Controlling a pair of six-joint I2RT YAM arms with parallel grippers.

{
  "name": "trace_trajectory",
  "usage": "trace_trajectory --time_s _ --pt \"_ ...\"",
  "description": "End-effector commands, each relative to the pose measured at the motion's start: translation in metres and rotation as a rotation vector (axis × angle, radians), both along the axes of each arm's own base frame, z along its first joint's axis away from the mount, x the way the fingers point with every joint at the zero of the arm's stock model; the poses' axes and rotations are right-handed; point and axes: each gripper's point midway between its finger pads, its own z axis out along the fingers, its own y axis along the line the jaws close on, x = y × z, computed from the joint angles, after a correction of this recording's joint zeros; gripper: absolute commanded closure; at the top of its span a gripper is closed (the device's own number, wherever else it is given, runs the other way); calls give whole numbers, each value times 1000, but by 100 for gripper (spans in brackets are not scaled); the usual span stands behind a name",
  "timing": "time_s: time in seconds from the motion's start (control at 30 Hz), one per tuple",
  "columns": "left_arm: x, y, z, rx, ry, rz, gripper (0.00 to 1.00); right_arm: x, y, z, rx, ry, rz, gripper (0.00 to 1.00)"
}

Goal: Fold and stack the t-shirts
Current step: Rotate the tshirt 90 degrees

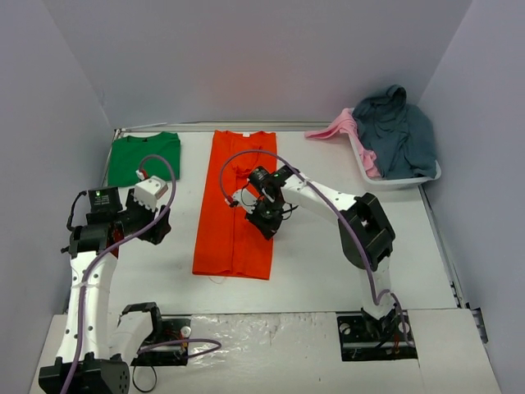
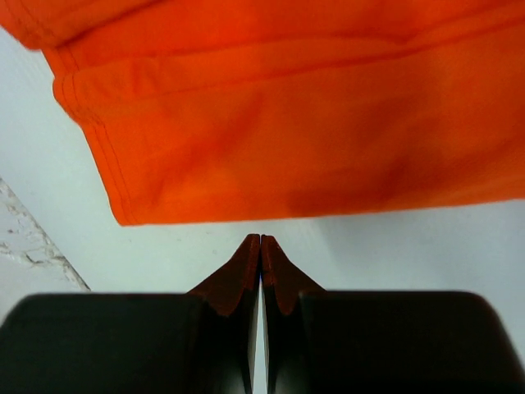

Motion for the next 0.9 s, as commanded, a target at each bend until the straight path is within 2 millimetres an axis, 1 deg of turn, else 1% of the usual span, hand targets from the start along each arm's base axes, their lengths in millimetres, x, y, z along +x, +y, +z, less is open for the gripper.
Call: trace_trajectory --time_s 0.0,0.03,0.07,0.1,0.13,0.2,0.33,0.47,0.5,0.53,0.67,0.87 --pt "2 0 8 2 -40 -9 39 -5 15 5 9 32 35 100" --pt "2 1 7 5 -38 -2 39 -4 18 2 2 40 39 100" --pt "3 2 8 7 -42 1 39 -2 23 4 6 32 51 100" --pt "3 2 8 9 -43 4 39 -2 24 3 2 36 54 100" --pt "3 3 8 9 -41 10 39 -2 25 -2 -9 46 61 100" --pt "3 3 7 11 -39 12 38 -1 30 -4 -7 44 73 100" --pt "4 4 7 13 -38 16 36 1 34 -17 -23 58 90 100" --pt "4 4 7 12 -35 17 36 5 39 -25 -27 56 97 100" --pt "4 4 8 11 -36 18 36 8 41 -24 -20 49 99 100" --pt "4 4 7 11 -35 20 36 9 41 -28 -28 56 94 100" --pt "3 5 8 15 -38 25 35 17 46 -33 -27 40 92 100" --pt "3 6 9 17 -39 30 35 32 42 -47 -45 33 55 100"
